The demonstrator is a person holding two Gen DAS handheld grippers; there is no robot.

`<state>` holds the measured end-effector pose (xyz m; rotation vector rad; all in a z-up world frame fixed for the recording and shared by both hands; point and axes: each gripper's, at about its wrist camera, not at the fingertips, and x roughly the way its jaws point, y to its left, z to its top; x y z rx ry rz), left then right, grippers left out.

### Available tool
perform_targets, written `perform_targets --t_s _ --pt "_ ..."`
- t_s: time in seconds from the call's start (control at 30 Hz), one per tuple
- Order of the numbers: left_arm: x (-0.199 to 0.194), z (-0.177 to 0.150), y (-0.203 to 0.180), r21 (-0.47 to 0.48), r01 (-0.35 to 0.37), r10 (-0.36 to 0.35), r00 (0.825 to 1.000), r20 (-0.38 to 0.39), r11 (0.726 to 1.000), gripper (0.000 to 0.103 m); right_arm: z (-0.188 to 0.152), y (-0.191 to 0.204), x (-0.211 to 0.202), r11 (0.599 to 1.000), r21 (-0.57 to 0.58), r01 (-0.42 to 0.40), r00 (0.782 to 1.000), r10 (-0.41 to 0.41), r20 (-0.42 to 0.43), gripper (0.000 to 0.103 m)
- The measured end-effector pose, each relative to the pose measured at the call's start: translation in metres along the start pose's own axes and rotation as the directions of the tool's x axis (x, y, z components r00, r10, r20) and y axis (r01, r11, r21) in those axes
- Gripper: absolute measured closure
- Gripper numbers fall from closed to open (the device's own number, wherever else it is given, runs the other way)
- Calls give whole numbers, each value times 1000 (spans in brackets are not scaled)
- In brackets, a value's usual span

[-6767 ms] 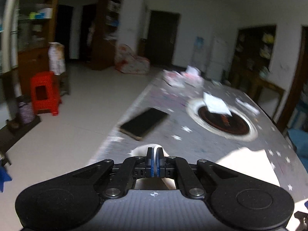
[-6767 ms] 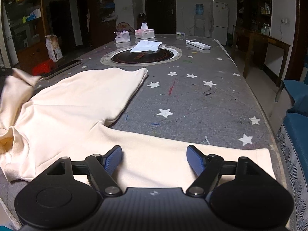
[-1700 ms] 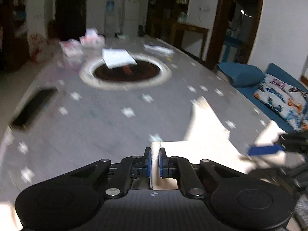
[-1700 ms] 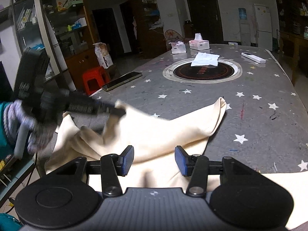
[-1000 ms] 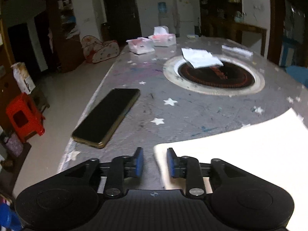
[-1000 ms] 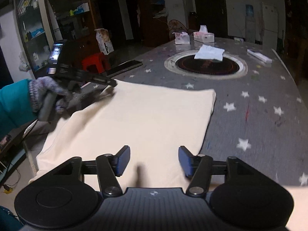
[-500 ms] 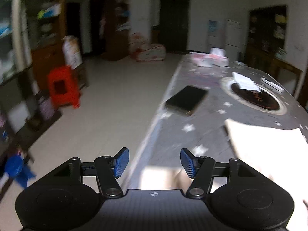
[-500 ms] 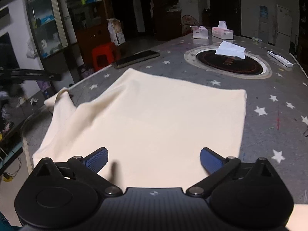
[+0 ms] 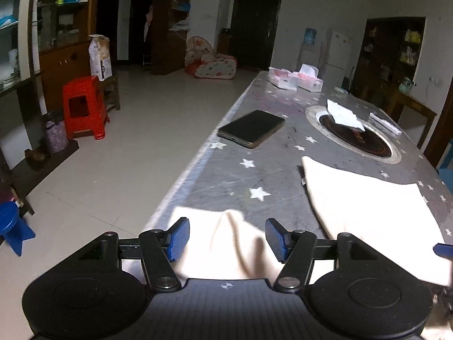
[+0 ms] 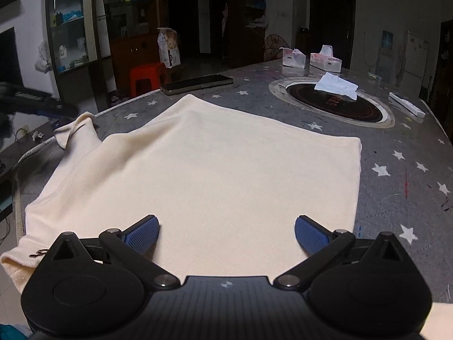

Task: Fold clothes
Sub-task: 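Smooth the sleeve edge with the left gripper and withdraw it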

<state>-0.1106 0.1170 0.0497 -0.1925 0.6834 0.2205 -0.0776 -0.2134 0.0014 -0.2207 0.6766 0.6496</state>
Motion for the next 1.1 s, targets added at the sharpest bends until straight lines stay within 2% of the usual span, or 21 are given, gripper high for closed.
perform_targets --t_s 0.1,0.17,0.27,0.37,0.4,0.47,0.53,0.63,0.7,0.8,0.9,0.97,1.0,1.07,1.1 --pt "16 3 -4 -9 -28 28 999 -35 1000 43 0 -1 0 1000 2 -2 1000 2 2 0" --pt "27 4 -7 -15 -47 46 997 -58 999 63 0 -1 0 1000 3 -2 1000 2 3 0" --pt "32 1 1 -51 -57 53 996 -70 997 86 -1 -2 0 1000 5 -4 1000 4 3 0" --pt "21 0 10 -95 -34 31 999 -34 995 92 -1 -2 1 1000 5 -4 1000 4 3 0" --pt "15 0 13 -108 -13 13 1000 -6 994 92 -1 -2 1 1000 5 -4 1000 4 3 0" --pt "-6 1 21 -138 48 -34 994 100 989 92 -1 -2 1 1000 5 -4 1000 4 3 0" --pt "-30 -3 36 -185 121 -77 971 225 975 92 -1 -2 1 1000 5 -4 1000 4 3 0" --pt "-54 -21 59 -226 189 -106 936 336 956 91 -1 -2 1 1000 4 -3 1000 3 2 0" --pt "-57 -37 70 -239 119 -46 956 291 964 88 -1 -2 1 1000 4 -3 1000 3 2 0" --pt "-54 -59 92 -292 2 53 982 180 957 88 -1 -2 1 1000 4 -3 1000 3 2 0" --pt "-57 -73 109 -326 -87 128 986 105 941 89 -1 -2 0 1000 3 -3 1000 3 2 0" --pt "-63 -73 113 -331 -92 131 986 99 939 88 -1 -1 0 1000 3 -2 1000 2 2 0" --pt "-66 -71 113 -329 -88 129 986 103 940 85 -1 -1 0 1000 3 -2 1000 2 2 0" --pt "-72 -64 110 -320 -72 118 985 128 945 65 -1 -1 0 1000 3 -2 1000 2 2 0" --pt "-74 -58 107 -312 -58 109 983 150 948 58 -1 -1 0 1000 3 -2 1000 2 2 0"
